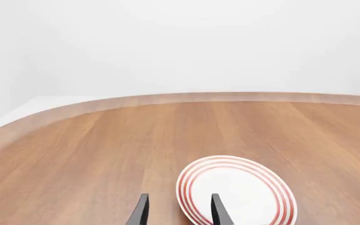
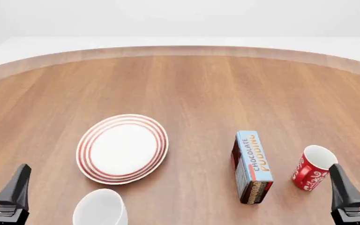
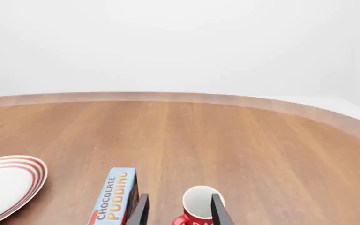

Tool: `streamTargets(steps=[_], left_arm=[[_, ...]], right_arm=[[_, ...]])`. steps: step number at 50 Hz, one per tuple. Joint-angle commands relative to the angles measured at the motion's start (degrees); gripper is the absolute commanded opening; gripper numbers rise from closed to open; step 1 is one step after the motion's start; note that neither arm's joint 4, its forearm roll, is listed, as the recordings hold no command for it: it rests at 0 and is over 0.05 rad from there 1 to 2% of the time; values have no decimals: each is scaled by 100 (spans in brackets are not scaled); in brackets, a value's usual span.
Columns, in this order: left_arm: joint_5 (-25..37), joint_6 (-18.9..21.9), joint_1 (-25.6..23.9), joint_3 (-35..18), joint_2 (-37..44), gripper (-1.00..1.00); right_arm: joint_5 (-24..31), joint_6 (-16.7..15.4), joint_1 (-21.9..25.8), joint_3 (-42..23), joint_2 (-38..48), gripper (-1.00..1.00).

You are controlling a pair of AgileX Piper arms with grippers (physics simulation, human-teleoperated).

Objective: Pick up the white mug and put it on the plate, and put the chocolate pudding to the right of the plate.

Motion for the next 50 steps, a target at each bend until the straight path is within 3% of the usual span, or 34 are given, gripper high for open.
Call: streamTargets(steps=[1, 18, 41, 50], left_arm=[[0, 0, 0, 0, 0, 100], [0, 0, 0, 0, 0, 100], [0, 0, 0, 0, 0, 100], [0, 0, 0, 0, 0, 100]], right_arm=[[36, -37, 46, -15, 24, 100], [335, -201, 236, -246, 64, 100], [1217, -665, 845, -1262, 303, 100], [1100, -884, 1083, -1476, 754, 100]])
